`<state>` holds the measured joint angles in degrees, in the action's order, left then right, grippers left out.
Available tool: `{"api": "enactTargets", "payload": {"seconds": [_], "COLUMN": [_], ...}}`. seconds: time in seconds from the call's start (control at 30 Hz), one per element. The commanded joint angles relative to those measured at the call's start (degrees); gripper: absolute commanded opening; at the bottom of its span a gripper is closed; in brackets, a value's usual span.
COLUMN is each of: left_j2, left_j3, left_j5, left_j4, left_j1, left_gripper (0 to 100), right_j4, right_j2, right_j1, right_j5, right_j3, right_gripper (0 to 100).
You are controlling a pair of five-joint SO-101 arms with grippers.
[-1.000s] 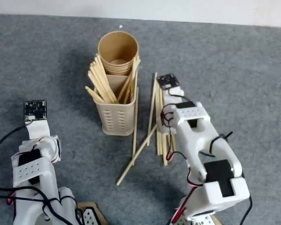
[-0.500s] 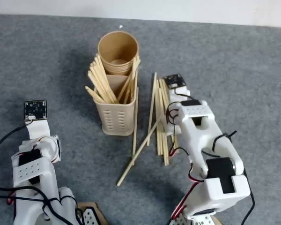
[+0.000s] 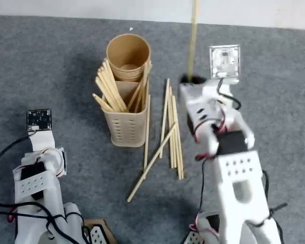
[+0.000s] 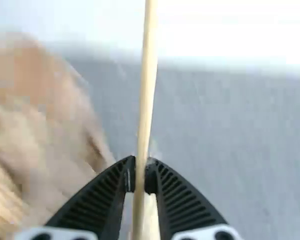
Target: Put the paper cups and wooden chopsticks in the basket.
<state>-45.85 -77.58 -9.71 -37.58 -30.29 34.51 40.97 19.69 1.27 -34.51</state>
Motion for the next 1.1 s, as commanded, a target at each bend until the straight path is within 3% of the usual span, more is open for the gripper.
{"api": "enactTargets", "payload": {"seconds": [0.0, 0.23, 0.43, 0.53, 0.63, 0.83, 0.97, 1.07], "left_j2": [-0.92, -0.92, -0.92, -0.92, -0.92, -0.92, -0.92, -0.92], "left_j3": [-0.04, -1.54, -1.54, -1.54, -1.54, -1.54, -1.54, -1.54], "left_j5": [-0.44, -0.44, -0.44, -0.44, -0.44, -0.44, -0.44, -0.44], "left_j4": [1.14, 4.57, 4.57, 4.66, 4.75, 4.75, 4.57, 4.66], "left_j1": [0.75, 0.75, 0.75, 0.75, 0.75, 0.75, 0.75, 0.75], "left_gripper": [14, 14, 14, 14, 14, 14, 14, 14], "right_j4": [-14.64, -32.22, -37.85, -37.32, -30.90, -18.68, 3.56, 21.14], "right_j2": [3.47, -0.57, -2.07, 0.31, 2.33, 5.58, 7.96, 7.34], "right_j1": [9.27, 20.97, 20.35, 19.91, 20.00, 19.47, 13.93, 5.23], "right_j5": [0.70, 0.62, 0.70, 0.70, 1.14, 1.14, 1.14, 0.62], "right_j3": [3.47, 2.95, -7.60, -11.21, -12.26, -8.84, 1.10, 10.68], "right_gripper": [1.2, 0.8, 1.5, 7.4, 13.2, 13.2, 13.1, 13.1]}}
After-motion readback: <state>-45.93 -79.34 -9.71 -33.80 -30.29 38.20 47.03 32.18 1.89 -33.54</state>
